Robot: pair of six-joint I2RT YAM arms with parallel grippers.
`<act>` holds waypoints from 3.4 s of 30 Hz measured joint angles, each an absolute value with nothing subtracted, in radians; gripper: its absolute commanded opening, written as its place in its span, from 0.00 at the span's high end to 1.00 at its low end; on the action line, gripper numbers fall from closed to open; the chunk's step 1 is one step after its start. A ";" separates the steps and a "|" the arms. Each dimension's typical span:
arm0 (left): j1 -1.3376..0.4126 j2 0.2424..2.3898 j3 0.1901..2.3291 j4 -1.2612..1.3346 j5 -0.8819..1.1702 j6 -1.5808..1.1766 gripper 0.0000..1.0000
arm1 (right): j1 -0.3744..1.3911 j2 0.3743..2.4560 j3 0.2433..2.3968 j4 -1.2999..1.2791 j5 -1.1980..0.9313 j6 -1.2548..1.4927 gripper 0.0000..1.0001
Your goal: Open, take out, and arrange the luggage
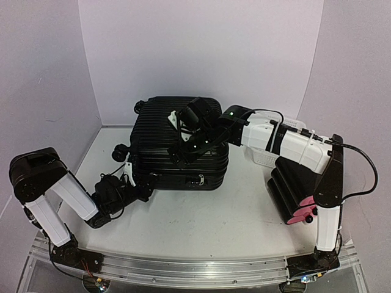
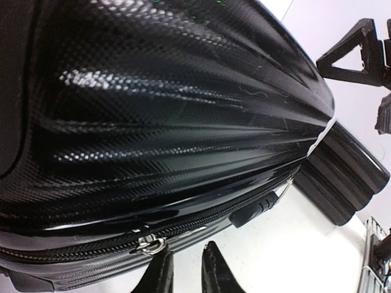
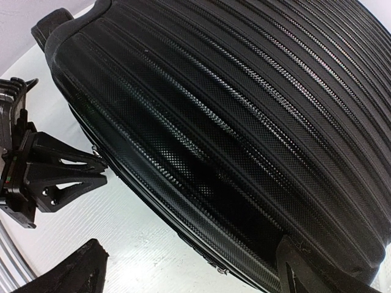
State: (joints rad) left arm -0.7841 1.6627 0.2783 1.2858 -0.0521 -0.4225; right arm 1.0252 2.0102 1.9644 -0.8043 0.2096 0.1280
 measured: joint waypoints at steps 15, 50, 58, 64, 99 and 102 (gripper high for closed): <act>-0.756 1.727 0.278 1.314 -0.086 -0.597 0.63 | 1.025 2.010 1.962 -0.804 0.209 0.126 0.02; -0.741 1.548 0.328 0.963 -0.211 -0.485 1.00 | 1.025 2.011 1.962 -0.804 0.219 0.140 0.02; -0.736 1.412 0.351 0.716 -0.347 -0.457 1.00 | 1.019 2.014 1.956 -0.800 0.260 0.190 0.02; -0.648 1.332 0.371 0.561 -0.327 -0.441 1.00 | 0.997 2.009 1.934 -0.767 0.263 0.246 0.02; -0.179 1.218 1.219 -0.506 0.320 -0.262 0.06 | 0.915 1.765 1.702 -0.865 -0.025 0.285 0.02; -0.097 1.347 1.345 -0.532 0.394 -0.236 0.03 | 0.930 1.710 1.668 -0.864 -0.043 0.286 0.02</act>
State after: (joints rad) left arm -0.0975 1.3468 1.3449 -0.5320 0.3943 -0.2359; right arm 0.9298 1.7096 1.6684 -0.8639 -0.0429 0.2863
